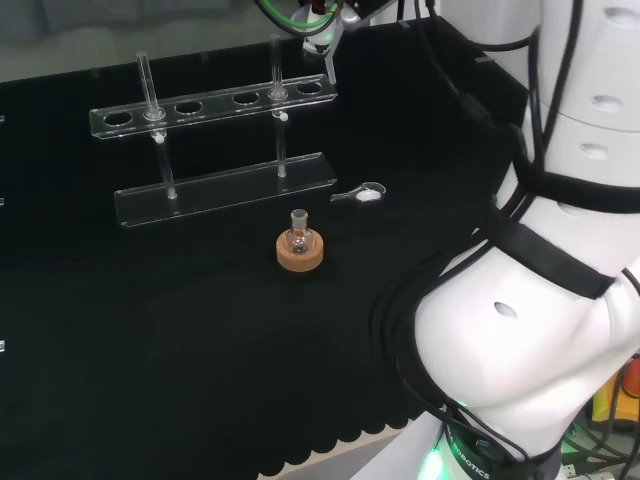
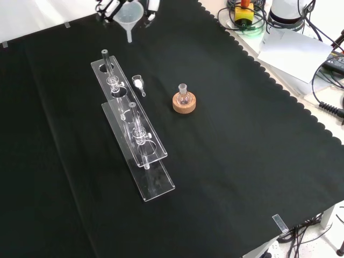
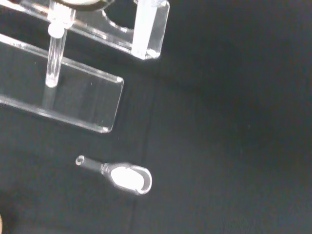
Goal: Place the funnel on the round-bottom flask.
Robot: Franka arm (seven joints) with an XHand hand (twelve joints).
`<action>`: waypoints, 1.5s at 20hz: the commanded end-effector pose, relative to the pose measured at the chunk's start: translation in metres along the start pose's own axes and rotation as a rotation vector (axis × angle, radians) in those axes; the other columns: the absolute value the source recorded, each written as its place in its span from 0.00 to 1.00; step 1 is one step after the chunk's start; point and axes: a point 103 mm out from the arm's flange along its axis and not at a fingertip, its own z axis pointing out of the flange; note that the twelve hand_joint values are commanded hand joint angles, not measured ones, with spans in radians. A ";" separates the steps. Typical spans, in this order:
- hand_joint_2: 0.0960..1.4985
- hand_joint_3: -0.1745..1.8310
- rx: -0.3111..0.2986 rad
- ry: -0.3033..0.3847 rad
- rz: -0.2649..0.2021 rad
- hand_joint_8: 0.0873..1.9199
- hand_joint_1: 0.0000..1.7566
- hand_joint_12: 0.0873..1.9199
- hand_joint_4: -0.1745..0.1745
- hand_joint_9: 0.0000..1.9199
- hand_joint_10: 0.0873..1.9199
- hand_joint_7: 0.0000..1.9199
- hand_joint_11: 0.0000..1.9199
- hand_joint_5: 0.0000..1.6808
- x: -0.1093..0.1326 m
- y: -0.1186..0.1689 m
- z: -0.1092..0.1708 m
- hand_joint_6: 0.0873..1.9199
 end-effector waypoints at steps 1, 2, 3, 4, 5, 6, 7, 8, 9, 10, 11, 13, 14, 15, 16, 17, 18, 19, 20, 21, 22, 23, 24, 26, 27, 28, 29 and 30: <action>0.50 0.41 -0.025 0.001 0.030 0.31 0.49 0.65 0.41 0.43 0.25 0.16 0.27 0.32 0.012 -0.038 0.006 0.34; 0.50 0.41 -0.031 0.002 0.034 0.31 0.49 0.65 0.41 0.43 0.25 0.16 0.27 0.32 0.014 -0.044 0.008 0.34; 0.50 0.41 -0.030 0.002 0.036 0.31 0.49 0.65 0.41 0.43 0.25 0.17 0.27 0.32 0.018 -0.051 0.010 0.34; 0.50 0.41 -0.026 0.004 0.038 0.31 0.49 0.65 0.41 0.43 0.25 0.17 0.27 0.32 0.022 -0.058 0.010 0.34; 0.50 0.41 -0.025 0.005 0.040 0.31 0.49 0.65 0.41 0.43 0.25 0.17 0.27 0.32 0.027 -0.064 0.011 0.35; 0.50 0.41 -0.023 0.007 0.040 0.31 0.49 0.65 0.41 0.43 0.25 0.17 0.27 0.32 0.032 -0.069 0.013 0.35; 0.50 0.41 -0.020 0.011 0.040 0.31 0.49 0.65 0.41 0.44 0.25 0.17 0.27 0.32 0.037 -0.074 0.015 0.35; 0.50 0.41 -0.018 0.016 0.038 0.31 0.49 0.65 0.41 0.44 0.25 0.17 0.27 0.32 0.041 -0.079 0.018 0.35; 0.50 0.41 -0.016 0.021 0.037 0.31 0.49 0.65 0.41 0.44 0.25 0.17 0.27 0.32 0.046 -0.084 0.021 0.35; 0.50 0.41 -0.015 0.021 0.037 0.31 0.49 0.65 0.41 0.44 0.25 0.17 0.27 0.32 0.051 -0.088 0.025 0.35; 0.50 0.41 -0.016 0.023 0.037 0.31 0.49 0.65 0.41 0.44 0.25 0.17 0.27 0.32 0.056 -0.092 0.028 0.35; 0.51 0.41 -0.022 0.019 0.036 0.31 0.49 0.65 0.41 0.44 0.25 0.18 0.27 0.33 0.067 -0.099 0.034 0.35; 0.51 0.41 -0.028 0.021 0.039 0.31 0.49 0.65 0.41 0.44 0.25 0.18 0.27 0.33 0.073 -0.102 0.038 0.35; 0.51 0.41 -0.031 0.021 0.037 0.31 0.49 0.65 0.41 0.44 0.25 0.18 0.27 0.33 0.079 -0.104 0.042 0.35; 0.51 0.41 -0.028 0.018 0.031 0.31 0.49 0.65 0.41 0.44 0.25 0.18 0.27 0.33 0.086 -0.106 0.047 0.35; 0.51 0.41 -0.026 0.019 0.024 0.32 0.49 0.65 0.41 0.44 0.25 0.19 0.28 0.33 0.091 -0.107 0.051 0.35; 0.51 0.41 -0.025 0.022 0.018 0.32 0.49 0.65 0.41 0.44 0.25 0.19 0.28 0.33 0.097 -0.107 0.055 0.35; 0.51 0.41 -0.027 0.025 0.013 0.32 0.49 0.65 0.41 0.44 0.25 0.19 0.28 0.33 0.101 -0.106 0.059 0.35; 0.51 0.41 -0.029 0.025 0.008 0.32 0.48 0.65 0.40 0.44 0.25 0.19 0.28 0.33 0.106 -0.106 0.063 0.35; 0.51 0.41 -0.026 0.027 0.001 0.32 0.48 0.65 0.40 0.44 0.25 0.19 0.28 0.33 0.110 -0.105 0.066 0.35; 0.51 0.41 -0.021 0.029 -0.005 0.32 0.48 0.65 0.40 0.44 0.25 0.19 0.28 0.33 0.114 -0.104 0.070 0.35; 0.51 0.41 -0.019 0.027 -0.011 0.32 0.48 0.65 0.40 0.44 0.24 0.19 0.28 0.33 0.117 -0.103 0.072 0.35; 0.51 0.41 -0.020 0.024 -0.012 0.32 0.48 0.65 0.40 0.44 0.24 0.19 0.28 0.33 0.120 -0.103 0.074 0.35; 0.51 0.41 -0.033 0.025 -0.008 0.31 0.48 0.65 0.40 0.44 0.24 0.19 0.29 0.33 0.125 -0.101 0.078 0.35; 0.51 0.41 -0.043 0.030 -0.003 0.31 0.48 0.65 0.40 0.44 0.24 0.19 0.29 0.33 0.126 -0.100 0.080 0.35; 0.51 0.41 -0.048 0.033 0.000 0.31 0.48 0.65 0.40 0.44 0.24 0.19 0.29 0.33 0.126 -0.099 0.082 0.35; 0.51 0.41 -0.046 0.035 -0.001 0.31 0.48 0.65 0.40 0.44 0.24 0.19 0.29 0.33 0.126 -0.098 0.084 0.35; 0.51 0.41 -0.042 0.039 -0.002 0.31 0.48 0.65 0.40 0.44 0.24 0.20 0.29 0.33 0.126 -0.096 0.086 0.35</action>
